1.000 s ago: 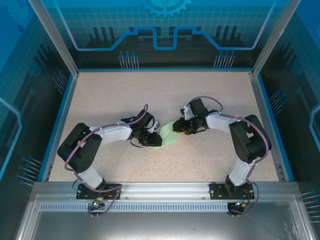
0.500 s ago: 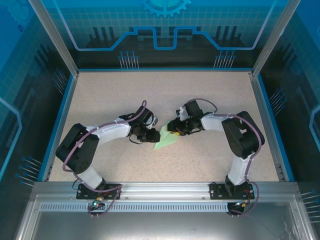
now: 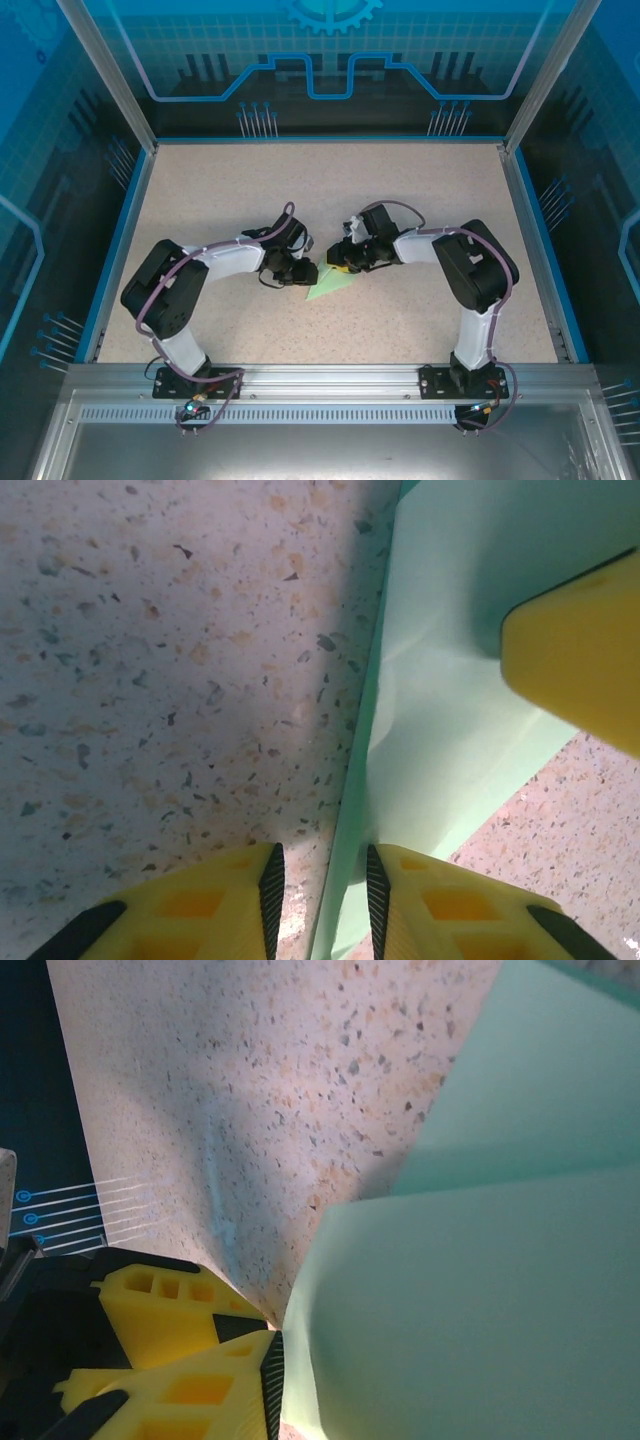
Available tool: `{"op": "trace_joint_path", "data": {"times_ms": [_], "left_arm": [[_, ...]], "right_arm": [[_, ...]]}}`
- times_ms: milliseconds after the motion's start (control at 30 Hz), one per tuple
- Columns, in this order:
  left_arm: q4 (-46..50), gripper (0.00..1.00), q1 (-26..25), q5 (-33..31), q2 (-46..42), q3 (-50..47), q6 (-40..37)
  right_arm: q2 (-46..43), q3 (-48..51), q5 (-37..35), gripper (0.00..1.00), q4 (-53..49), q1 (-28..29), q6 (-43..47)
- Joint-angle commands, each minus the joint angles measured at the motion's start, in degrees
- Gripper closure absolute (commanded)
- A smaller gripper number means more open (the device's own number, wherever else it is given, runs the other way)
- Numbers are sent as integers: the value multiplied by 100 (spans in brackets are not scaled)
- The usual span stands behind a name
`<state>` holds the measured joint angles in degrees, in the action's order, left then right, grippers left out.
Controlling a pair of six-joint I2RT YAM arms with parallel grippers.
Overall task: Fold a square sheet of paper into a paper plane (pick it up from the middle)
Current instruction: Pick up the paper from the center of the table.
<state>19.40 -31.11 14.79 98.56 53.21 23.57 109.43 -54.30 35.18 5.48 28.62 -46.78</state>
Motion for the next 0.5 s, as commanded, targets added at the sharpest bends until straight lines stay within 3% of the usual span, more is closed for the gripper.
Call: {"op": "trace_joint_path", "data": {"times_ms": [0, 233, 467], "left_arm": [[-50, 69, 62, 50, 148, 145, -144], [-51, 69, 149, 125, -80, 102, -44], [103, 58, 423, 314, -936, 59, 207]], "right_arm": [[81, 55, 128, 73, 145, 92, -59], [-114, 89, 116, 90, 178, 107, 8], [-716, -32, 135, 91, -251, 57, 385]]}}
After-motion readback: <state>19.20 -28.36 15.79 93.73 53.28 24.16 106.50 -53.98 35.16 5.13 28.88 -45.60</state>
